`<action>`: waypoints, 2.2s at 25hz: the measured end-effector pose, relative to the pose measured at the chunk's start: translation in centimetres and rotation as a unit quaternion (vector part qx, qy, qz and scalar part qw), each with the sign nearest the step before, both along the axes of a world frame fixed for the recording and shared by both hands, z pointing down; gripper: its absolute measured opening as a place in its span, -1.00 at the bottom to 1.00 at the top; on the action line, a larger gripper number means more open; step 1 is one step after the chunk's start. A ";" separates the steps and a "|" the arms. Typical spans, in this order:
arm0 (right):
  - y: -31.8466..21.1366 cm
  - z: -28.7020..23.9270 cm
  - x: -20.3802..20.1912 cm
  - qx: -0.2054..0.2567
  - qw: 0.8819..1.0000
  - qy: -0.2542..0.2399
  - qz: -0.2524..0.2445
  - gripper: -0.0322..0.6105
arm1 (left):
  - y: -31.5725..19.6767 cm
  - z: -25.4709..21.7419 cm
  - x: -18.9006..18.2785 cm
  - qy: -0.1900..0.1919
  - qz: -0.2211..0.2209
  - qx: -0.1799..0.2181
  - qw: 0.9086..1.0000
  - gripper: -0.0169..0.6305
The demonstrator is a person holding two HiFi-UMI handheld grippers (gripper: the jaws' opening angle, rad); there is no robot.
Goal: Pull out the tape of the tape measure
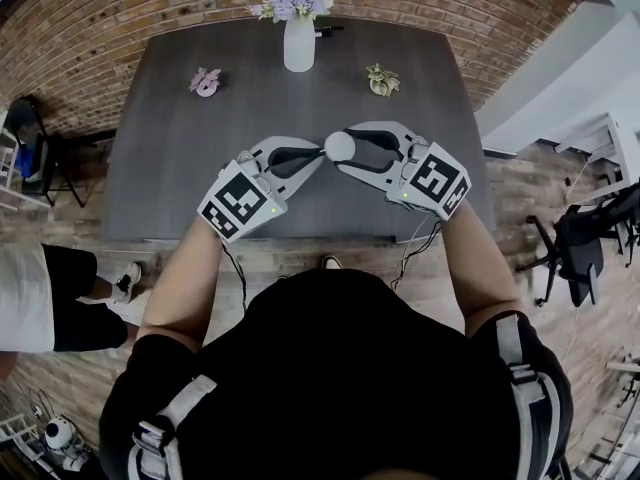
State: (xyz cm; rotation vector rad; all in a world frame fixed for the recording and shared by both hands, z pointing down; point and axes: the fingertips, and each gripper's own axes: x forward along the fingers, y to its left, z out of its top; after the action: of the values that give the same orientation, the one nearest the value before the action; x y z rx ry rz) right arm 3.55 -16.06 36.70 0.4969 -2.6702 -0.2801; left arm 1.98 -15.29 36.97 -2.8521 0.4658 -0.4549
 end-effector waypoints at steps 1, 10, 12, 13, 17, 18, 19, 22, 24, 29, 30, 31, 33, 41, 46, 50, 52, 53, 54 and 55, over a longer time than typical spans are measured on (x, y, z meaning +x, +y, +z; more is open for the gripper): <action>-0.3 0.0 0.1 0.001 1.000 -0.004 0.010 -0.25 | -0.3 -0.1 -0.1 0.005 -0.010 -0.001 1.000 -0.91; -3.4 -0.2 3.8 -0.006 0.992 -0.051 0.114 -0.25 | -3.3 -0.7 -4.8 0.048 -0.125 -0.003 0.991 -0.91; -3.9 -0.1 5.0 -0.007 0.989 -0.059 0.132 -0.25 | -4.0 -0.7 -6.6 0.055 -0.153 -0.002 0.987 -0.91; -4.1 -0.1 5.7 -0.006 0.988 -0.062 0.141 -0.25 | -4.3 -0.8 -7.6 0.059 -0.167 -0.003 0.984 -0.91; -5.2 -0.6 8.6 -0.001 0.981 -0.077 0.180 -0.25 | -5.7 -1.5 -12.1 0.083 -0.233 -0.001 0.969 -0.91; -5.4 -0.8 9.4 0.002 0.979 -0.081 0.190 -0.25 | -6.0 -1.7 -13.2 0.089 -0.248 -0.001 0.965 -0.91; -5.6 -1.1 10.1 0.005 0.976 -0.084 0.199 -0.25 | -6.2 -1.9 -14.1 0.094 -0.262 -0.001 0.961 -0.91; -6.1 -1.9 12.0 0.013 0.970 -0.097 0.224 -0.25 | -6.8 -2.5 -16.5 0.106 -0.294 0.002 0.950 -0.91; -6.3 -2.4 12.9 0.018 0.966 -0.101 0.235 -0.25 | -7.0 -2.9 -17.5 0.112 -0.307 0.003 0.945 -0.91; -6.0 -2.6 12.7 0.021 0.965 -0.104 0.239 -0.25 | -7.0 -2.7 -17.6 0.123 -0.311 0.000 0.942 -0.91; -6.0 -2.5 12.4 0.020 0.966 -0.105 0.237 -0.25 | -7.0 -2.6 -17.3 0.123 -0.309 -0.001 0.943 -0.91; -6.0 -2.4 12.2 0.019 0.966 -0.105 0.236 -0.25 | -7.1 -2.6 -17.0 0.124 -0.308 -0.002 0.943 -0.91; -6.0 -2.2 11.9 0.016 0.966 -0.106 0.236 -0.25 | -7.2 -2.5 -16.7 0.127 -0.308 -0.004 0.943 -0.91; -6.2 -2.0 12.3 0.012 0.963 -0.115 0.243 -0.25 | -7.6 -2.3 -17.0 0.136 -0.320 -0.009 0.938 -0.91; -6.4 -1.7 12.0 0.007 0.963 -0.118 0.243 -0.25 | -7.7 -2.0 -16.9 0.135 -0.323 -0.011 0.937 -0.91; -6.9 -0.8 12.1 -0.003 0.961 -0.117 0.249 -0.25 | -8.1 -0.8 -16.9 0.127 -0.331 -0.022 0.935 -0.91; -7.2 0.5 12.2 -0.016 0.960 -0.114 0.257 -0.25 | -8.4 0.8 -16.9 0.116 -0.339 -0.036 0.933 -0.91; -7.4 1.3 12.2 -0.024 0.959 -0.111 0.261 -0.25 | -8.5 1.8 -16.9 0.109 -0.343 -0.044 0.932 -0.91; -7.6 2.3 12.1 -0.033 0.958 -0.108 0.265 -0.25 | -8.6 2.9 -16.9 0.101 -0.347 -0.053 0.931 -0.91; -7.8 3.3 12.0 -0.043 0.957 -0.104 0.269 -0.25 | -8.6 4.0 -16.9 0.093 -0.350 -0.061 0.930 -0.91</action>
State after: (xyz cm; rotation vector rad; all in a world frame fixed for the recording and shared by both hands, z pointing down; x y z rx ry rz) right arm 15.60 -23.82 40.01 1.2475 -2.5959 0.0527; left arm -14.90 -23.91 40.96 -2.7715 1.5591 -0.3219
